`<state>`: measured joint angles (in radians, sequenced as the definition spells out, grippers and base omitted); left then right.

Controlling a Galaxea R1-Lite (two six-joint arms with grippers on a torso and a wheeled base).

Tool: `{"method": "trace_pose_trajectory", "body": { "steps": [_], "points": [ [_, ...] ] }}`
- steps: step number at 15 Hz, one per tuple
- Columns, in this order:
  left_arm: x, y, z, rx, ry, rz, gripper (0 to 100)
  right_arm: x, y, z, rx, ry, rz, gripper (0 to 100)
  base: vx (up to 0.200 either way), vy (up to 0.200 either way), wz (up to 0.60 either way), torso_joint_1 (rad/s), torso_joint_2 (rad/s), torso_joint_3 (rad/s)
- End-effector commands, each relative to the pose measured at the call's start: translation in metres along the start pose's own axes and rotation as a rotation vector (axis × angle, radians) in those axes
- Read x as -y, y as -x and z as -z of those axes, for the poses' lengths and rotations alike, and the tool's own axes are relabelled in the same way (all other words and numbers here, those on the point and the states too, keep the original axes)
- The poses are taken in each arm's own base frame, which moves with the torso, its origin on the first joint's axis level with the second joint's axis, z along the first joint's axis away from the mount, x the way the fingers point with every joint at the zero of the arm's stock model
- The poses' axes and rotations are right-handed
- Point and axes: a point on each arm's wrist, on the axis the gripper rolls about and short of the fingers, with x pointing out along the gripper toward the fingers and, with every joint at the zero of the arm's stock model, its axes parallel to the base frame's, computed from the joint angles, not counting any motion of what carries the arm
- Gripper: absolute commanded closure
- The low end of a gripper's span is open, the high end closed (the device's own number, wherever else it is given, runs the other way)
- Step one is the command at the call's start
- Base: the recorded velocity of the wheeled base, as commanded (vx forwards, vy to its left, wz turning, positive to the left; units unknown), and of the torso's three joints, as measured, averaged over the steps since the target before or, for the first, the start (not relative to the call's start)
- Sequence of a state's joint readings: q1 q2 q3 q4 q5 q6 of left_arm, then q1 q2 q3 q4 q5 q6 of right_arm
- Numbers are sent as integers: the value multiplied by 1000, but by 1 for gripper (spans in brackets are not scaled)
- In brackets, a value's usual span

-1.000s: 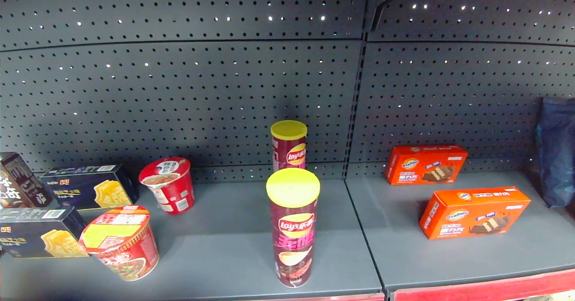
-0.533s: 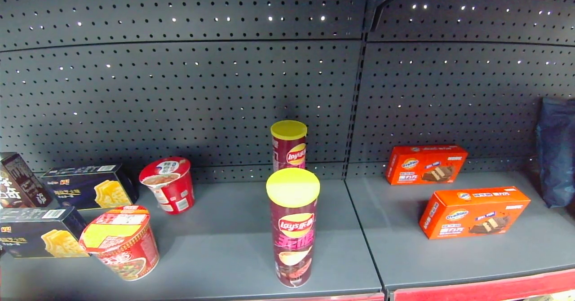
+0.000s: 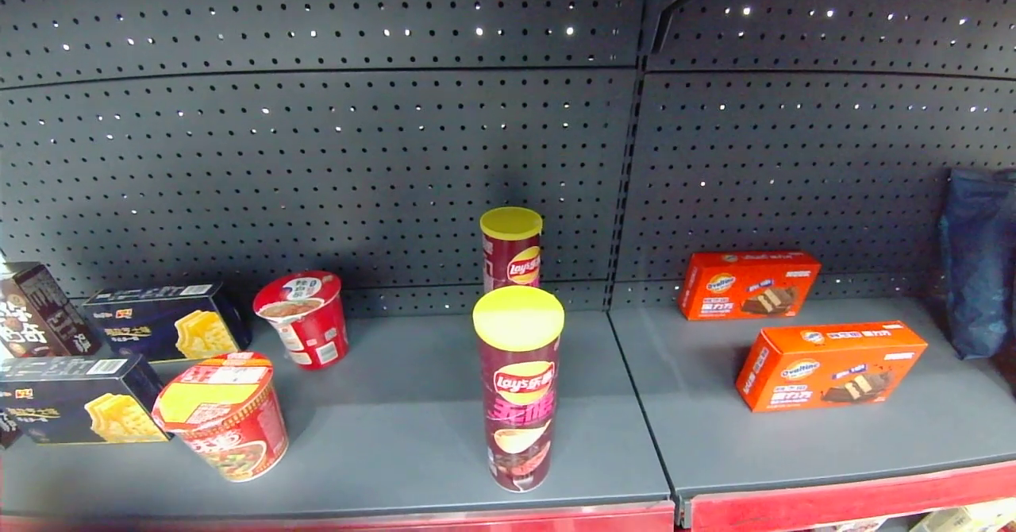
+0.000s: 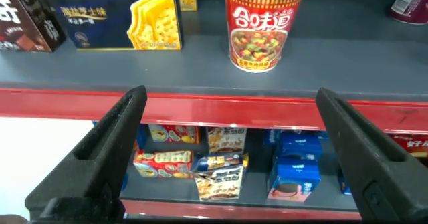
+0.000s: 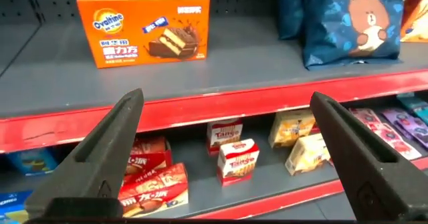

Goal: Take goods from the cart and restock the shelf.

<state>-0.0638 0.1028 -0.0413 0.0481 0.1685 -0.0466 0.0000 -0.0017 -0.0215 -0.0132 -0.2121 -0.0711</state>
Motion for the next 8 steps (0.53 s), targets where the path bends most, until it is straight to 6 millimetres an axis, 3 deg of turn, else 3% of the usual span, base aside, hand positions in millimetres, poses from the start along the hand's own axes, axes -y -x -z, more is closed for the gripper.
{"method": "trace_pose_trajectory", "body": {
  "steps": [1, 2, 6, 7, 8],
  "points": [
    [0, 0, 0, 1, 6, -1, 0, 0, 0, 0, -1, 0, 1, 0, -200, 0, 0, 22, 7, -2],
    [0, 0, 0, 0, 7, 3, 0, 0, 0, 0, -1, -3, 1, 0, -200, 0, 0, 22, 7, 2],
    [0, 0, 0, 0, 7, 3, 0, 0, 0, 0, -1, -5, 1, 0, 0, 0, 0, 0, 0, 0],
    [0, 0, 0, -3, 7, 3, 0, 0, 0, 0, -1, -6, 1, 0, 0, 0, 600, 7, 7, 2],
    [0, 0, 0, -1, 7, 3, 0, 0, 0, 0, -1, -6, 1, 0, 0, 0, 0, 0, 0, 0]
  ]
}}
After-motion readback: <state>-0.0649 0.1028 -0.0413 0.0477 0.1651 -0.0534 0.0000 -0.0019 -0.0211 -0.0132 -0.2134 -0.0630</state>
